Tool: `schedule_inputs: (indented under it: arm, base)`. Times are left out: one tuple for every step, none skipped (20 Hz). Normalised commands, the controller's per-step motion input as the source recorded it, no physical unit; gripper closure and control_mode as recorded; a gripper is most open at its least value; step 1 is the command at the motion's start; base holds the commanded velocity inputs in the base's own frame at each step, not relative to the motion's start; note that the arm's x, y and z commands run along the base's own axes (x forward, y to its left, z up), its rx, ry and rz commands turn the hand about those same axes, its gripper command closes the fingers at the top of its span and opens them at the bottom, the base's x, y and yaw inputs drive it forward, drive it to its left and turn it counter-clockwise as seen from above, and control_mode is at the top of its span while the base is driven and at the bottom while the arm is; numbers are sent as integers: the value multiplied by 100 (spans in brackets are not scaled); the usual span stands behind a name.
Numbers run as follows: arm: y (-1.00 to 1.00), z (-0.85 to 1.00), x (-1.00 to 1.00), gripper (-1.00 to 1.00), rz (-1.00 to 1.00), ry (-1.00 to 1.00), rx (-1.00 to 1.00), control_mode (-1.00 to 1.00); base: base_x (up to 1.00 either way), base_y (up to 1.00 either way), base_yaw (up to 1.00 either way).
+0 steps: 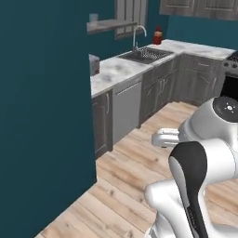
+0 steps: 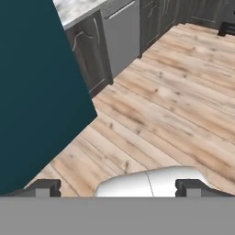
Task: There is a bowl on the dining counter. Grab a lemon wedge from the fridge and place it in the bowl. Then get the liquor bottle and glass cup from the cabinet and place them next to the bowl.
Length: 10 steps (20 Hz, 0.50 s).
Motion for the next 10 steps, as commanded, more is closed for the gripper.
schedule_inputs:
  arm:
    - [0, 0, 0, -100, 0, 0, 0, 100]
    - [0, 0, 0, -100, 0, 0, 0, 100]
    - [0, 0, 0, -100, 0, 0, 0, 100]
    - [0, 0, 0, -100, 0, 0, 0, 100]
    - [0, 0, 0, -100, 0, 0, 0, 100]
    - [0, 0, 0, -100, 0, 0, 0, 100]
    - [0, 0, 0, -100, 0, 0, 0, 100]
    - [0, 0, 0, -100, 0, 0, 0, 100]
    - [0, 0, 0, -100, 0, 0, 0, 100]
    - [0, 0, 0, -100, 0, 0, 0, 100]
  base:
    - [100, -31, 30]
    - [100, -35, 30]
    - [100, -41, 32]
    - [99, -43, 33]
    - [98, -47, 34]
    - [96, -50, 36]
    - [94, -52, 37]
    - [93, -54, 38]
    - [91, -56, 39]
    - [88, -60, 41]
